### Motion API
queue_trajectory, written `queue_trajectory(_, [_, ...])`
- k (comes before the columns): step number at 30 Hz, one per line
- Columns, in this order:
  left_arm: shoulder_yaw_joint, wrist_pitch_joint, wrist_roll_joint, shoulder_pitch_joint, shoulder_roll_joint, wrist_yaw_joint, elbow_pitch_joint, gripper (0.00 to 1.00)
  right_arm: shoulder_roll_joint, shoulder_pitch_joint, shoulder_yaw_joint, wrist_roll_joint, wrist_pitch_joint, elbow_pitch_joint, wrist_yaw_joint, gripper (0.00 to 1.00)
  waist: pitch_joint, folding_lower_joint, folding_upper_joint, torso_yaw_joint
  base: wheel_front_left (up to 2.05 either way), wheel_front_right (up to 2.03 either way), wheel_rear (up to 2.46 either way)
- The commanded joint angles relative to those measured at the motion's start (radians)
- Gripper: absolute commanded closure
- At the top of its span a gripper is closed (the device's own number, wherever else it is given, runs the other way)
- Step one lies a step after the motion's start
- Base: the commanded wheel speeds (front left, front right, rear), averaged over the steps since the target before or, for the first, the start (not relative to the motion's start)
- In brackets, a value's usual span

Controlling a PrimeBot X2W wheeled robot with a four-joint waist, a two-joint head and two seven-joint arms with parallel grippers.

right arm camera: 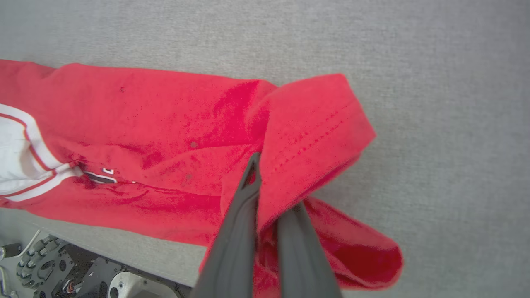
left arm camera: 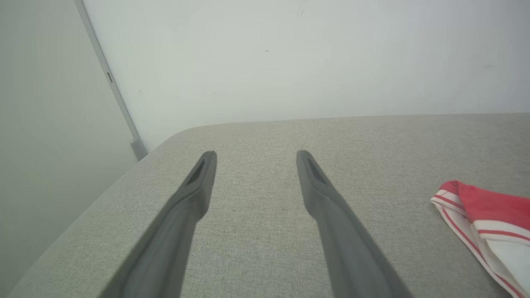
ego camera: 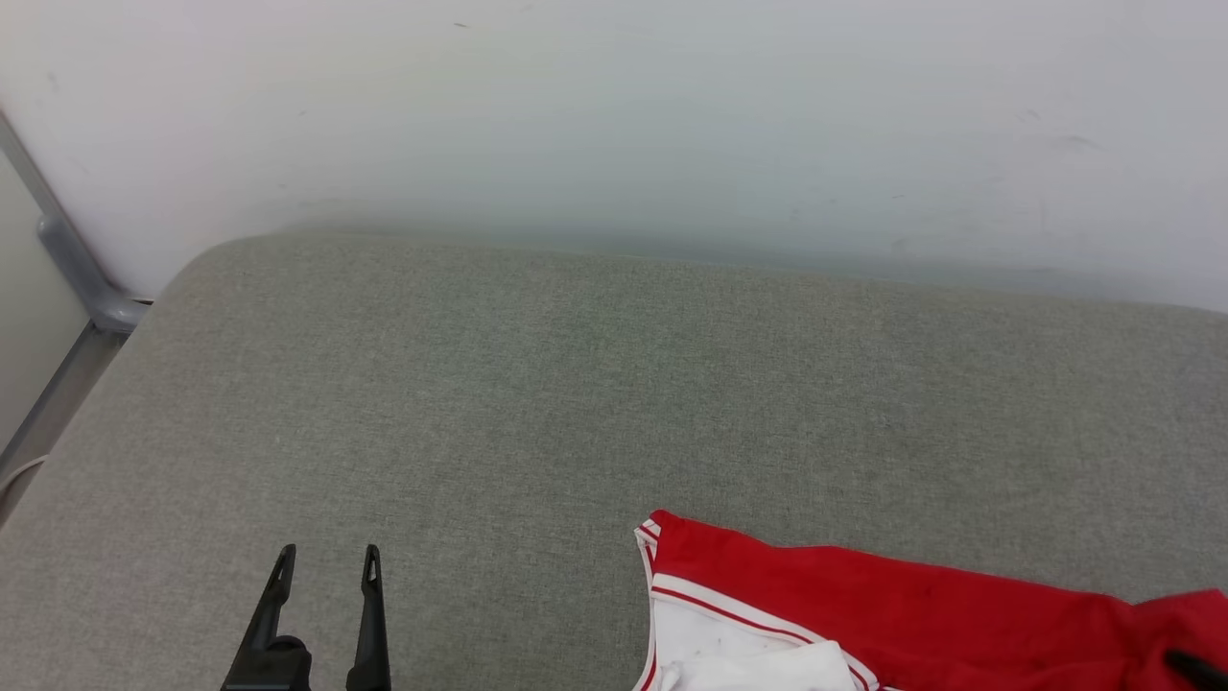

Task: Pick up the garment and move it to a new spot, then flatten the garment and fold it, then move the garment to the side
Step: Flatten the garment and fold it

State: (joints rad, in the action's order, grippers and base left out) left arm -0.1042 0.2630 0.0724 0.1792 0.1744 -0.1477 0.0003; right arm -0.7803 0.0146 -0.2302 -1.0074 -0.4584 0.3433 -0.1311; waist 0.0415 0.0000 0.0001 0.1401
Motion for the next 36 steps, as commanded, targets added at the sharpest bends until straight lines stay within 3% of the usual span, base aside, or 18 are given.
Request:
queue_trajectory(1, [0.006,0.002,-0.007,0.01,-0.006,0.006,-0.002,0.0,0.015,0.015,0.004,-0.017,-0.008,-0.045,0.001,1.0,0.001,0.0,-0.0001,0.0,0.0,0.0,0.0])
queue_trajectory(8, [0.013,0.002,-0.021,0.013,-0.017,0.014,-0.003,0.0,0.094,0.042,-0.018,-0.011,-0.076,-0.274,0.001,1.0,-0.002,0.0,-0.0001,0.006,0.0,0.0,0.0])
queue_trajectory(16, [0.009,0.002,-0.033,-0.012,-0.03,0.032,0.006,0.0,0.226,-0.044,-0.132,0.078,-0.139,-0.368,0.001,1.0,-0.015,0.0,-0.0001,0.033,0.0,0.0,0.0])
queue_trajectory(26, [0.01,0.002,-0.041,-0.029,-0.039,0.042,0.01,0.0,0.345,-0.206,-0.319,0.153,-0.122,-0.286,0.001,1.0,-0.036,0.0,-0.0001,0.059,0.0,0.0,0.0])
queue_trajectory(36, [-0.009,0.002,-0.047,-0.074,-0.058,0.057,0.02,0.0,0.459,-0.402,-0.465,0.229,-0.041,-0.053,0.001,1.0,-0.085,0.0,-0.0001,0.093,0.0,0.0,0.0])
